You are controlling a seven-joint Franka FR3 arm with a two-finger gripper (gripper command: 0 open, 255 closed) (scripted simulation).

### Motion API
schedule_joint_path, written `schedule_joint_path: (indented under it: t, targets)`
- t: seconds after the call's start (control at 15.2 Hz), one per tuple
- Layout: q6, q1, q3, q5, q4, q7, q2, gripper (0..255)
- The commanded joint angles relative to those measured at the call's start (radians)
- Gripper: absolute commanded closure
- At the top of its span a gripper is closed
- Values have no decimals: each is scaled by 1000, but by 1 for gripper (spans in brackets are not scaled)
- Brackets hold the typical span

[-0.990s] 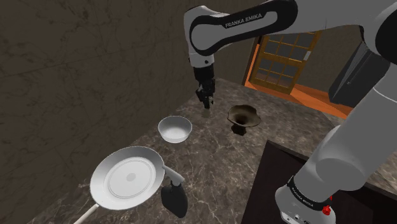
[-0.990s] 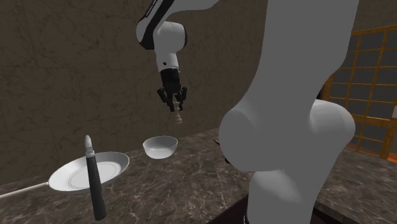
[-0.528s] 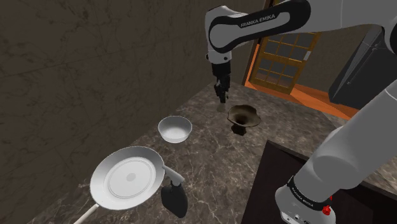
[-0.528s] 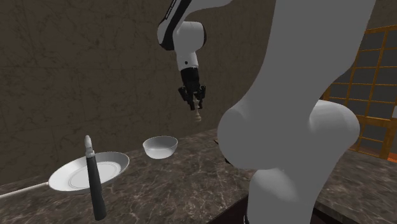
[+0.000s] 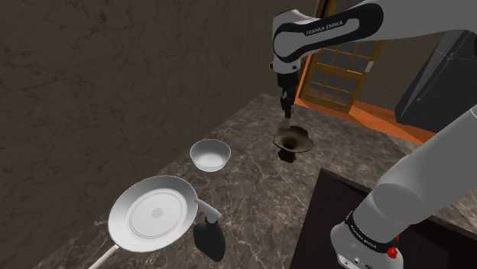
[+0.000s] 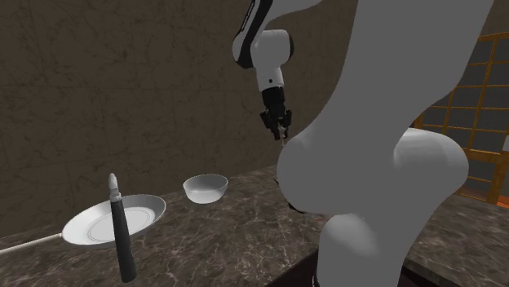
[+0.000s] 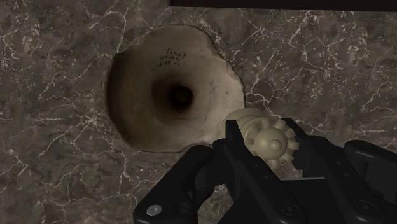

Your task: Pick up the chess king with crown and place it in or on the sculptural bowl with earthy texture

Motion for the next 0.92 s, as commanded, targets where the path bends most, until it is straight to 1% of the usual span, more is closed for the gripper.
schedule_joint_path:
  t: [0.0, 0.4, 0.86]
  targets:
    - [-1, -27, -33, -21, 7, -54, -2, 255]
    - [18, -92, -113, -71, 24, -182, 12, 255]
    - [111, -94, -116, -75, -42, -168, 39, 255]
